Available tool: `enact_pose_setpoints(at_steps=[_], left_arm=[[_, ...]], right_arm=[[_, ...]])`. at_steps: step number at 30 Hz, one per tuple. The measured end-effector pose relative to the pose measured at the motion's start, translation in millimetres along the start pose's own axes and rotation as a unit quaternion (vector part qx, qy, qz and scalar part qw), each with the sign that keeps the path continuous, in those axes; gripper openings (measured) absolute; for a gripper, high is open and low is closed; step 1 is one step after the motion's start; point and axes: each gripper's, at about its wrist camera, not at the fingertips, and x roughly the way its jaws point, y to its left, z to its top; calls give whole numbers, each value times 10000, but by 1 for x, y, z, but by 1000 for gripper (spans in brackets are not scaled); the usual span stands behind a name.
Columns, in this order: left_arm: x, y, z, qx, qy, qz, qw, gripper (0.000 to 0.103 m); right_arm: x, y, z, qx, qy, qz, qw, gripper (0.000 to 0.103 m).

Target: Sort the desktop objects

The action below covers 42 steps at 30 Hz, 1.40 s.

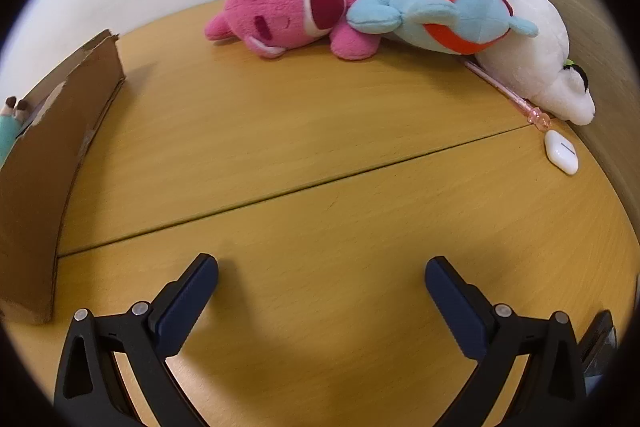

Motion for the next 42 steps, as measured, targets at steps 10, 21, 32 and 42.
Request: enact_pose_setpoints(at_steps=[10, 21, 32, 42], left_arm=[[5, 7, 9, -24, -6, -8, 10000, 103], [5, 7, 8, -25, -10, -11, 10000, 103], [5, 7, 9, -28, -10, -10, 10000, 103], [5, 7, 8, -31, -11, -9, 10000, 103]], right_arm=[[6, -11, 13, 99, 24, -70, 9999, 103], [7, -11, 13, 107, 20, -60, 9999, 103], [7, -11, 12, 106, 16, -63, 9999, 103], [8, -10, 12, 106, 13, -65, 9999, 103]])
